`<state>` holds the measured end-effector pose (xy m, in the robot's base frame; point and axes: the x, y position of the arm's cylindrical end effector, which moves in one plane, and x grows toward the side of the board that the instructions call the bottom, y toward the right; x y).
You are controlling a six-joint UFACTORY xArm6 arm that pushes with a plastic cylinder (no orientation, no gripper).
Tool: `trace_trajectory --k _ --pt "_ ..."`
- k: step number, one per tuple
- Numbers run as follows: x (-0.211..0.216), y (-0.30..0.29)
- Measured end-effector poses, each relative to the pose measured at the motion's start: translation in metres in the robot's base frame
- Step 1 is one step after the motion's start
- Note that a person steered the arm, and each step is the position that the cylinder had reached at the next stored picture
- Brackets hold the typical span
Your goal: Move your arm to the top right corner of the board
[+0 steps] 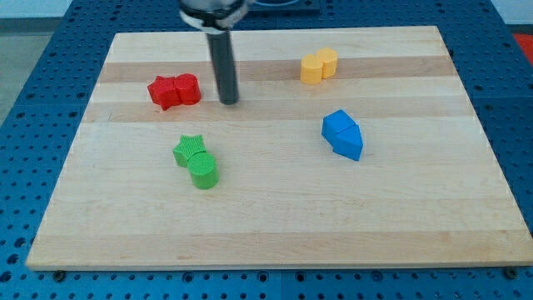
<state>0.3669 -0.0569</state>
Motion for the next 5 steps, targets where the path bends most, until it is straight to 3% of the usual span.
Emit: trace_trajectory --k 3,5 --pt "0.006 0.223" --pt "0.061 0.210"
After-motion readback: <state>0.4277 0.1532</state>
